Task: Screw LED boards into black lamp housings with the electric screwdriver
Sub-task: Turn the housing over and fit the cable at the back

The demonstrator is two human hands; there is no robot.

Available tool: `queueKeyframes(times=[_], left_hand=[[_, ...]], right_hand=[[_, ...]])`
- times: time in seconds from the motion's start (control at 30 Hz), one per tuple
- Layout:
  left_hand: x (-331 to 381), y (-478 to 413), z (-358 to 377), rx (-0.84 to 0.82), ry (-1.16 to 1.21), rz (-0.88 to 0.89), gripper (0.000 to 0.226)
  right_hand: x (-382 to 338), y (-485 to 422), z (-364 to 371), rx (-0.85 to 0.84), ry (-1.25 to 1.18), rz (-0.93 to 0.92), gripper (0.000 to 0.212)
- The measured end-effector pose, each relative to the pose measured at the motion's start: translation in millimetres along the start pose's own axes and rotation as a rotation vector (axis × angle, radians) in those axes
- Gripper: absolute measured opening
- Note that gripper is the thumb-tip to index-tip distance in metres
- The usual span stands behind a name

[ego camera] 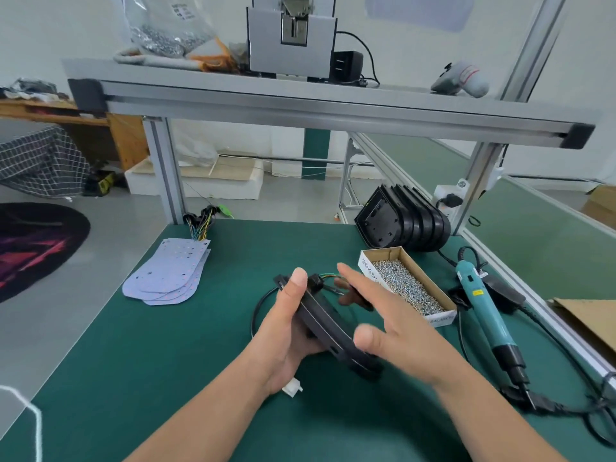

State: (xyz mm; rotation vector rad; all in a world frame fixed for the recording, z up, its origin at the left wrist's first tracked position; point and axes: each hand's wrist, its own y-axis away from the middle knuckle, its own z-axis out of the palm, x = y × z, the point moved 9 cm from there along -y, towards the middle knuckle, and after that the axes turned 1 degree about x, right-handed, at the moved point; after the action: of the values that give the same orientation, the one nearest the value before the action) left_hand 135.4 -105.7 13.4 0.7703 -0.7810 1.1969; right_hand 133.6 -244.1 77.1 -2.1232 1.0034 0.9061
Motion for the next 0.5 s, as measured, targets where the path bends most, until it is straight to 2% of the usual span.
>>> queueKeyframes(times=[0.07,0.1,0.13,0.2,0.27,0.33,0.4,0.43,0.5], left_hand=[[-1,0,4,-0.010,-0.013,0.007,0.111],[-3,0,4,-0.009,-0.011,0.004,0.116],[-3,0,4,-0.005,0.011,0.006,0.120],[1,0,1,0.012,0.087,0.023,0.121],[2,-2,-5,0.043,0.203,0.023,0.111],[3,-4,-10,0.084,0.233,0.020,0.080],[6,-6,-27,0.221,0.038,0.082,0.052],[9,-6,-37,0.318,-0.104,0.131,0.043],[25,2,-51,0.491,-0.494,0.275,0.041]], right_hand=[[-8,5,13,-0.144,0.216,-0.060,0.114],[-11,5,18,-0.157,0.348,-0.092,0.109],[-13,4,21,-0.135,0.444,-0.121,0.097],[-15,1,17,-0.040,0.479,-0.134,0.069],[-13,-2,5,0.036,0.399,-0.113,0.045],[-3,-4,-9,0.098,0.274,-0.054,0.025],[16,-5,-25,0.197,0.087,0.063,0.017],[25,-4,-30,0.249,-0.032,0.114,0.024],[40,-3,-39,0.342,-0.258,0.182,0.036]])
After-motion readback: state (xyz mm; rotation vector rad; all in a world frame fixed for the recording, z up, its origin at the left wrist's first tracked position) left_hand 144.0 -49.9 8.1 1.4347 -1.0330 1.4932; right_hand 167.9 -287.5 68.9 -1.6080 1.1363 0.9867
